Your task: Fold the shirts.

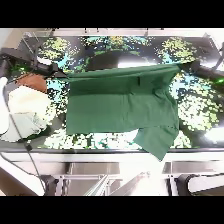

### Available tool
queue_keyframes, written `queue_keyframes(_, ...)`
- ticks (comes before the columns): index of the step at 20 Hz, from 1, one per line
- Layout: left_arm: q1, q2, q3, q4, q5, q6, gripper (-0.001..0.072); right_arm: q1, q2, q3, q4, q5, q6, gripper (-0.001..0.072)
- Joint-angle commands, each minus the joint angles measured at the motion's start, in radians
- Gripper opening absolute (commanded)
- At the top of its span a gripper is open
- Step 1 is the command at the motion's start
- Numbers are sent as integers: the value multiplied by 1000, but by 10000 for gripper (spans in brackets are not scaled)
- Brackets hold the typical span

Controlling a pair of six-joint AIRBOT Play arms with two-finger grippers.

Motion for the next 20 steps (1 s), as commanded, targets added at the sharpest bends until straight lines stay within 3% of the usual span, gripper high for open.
queue_keyframes(1, -7, -164, 175, 5, -39, -14, 28, -4, -127, 13, 159, -54, -106, 26)
queue_keyframes(4, 6, -174, 158, 6, -50, -31, 28, -43, -135, 11, 61, 13, -90, 26)
queue_keyframes(10, 11, -171, 2, 13, 62, -32, 22, -90, -135, -23, -317, 140, 82, 25)
queue_keyframes(18, 10, -171, -51, 63, 106, -138, 23, -87, -166, -79, -351, 143, 106, 27)
queue_keyframes(19, 10, -171, -50, 62, 107, -155, 24, -87, -165, -79, -350, 157, 121, 82)
queue_keyframes(20, 10, -171, -40, 63, 126, -162, 176, -90, -163, -78, -350, 175, 139, 300)
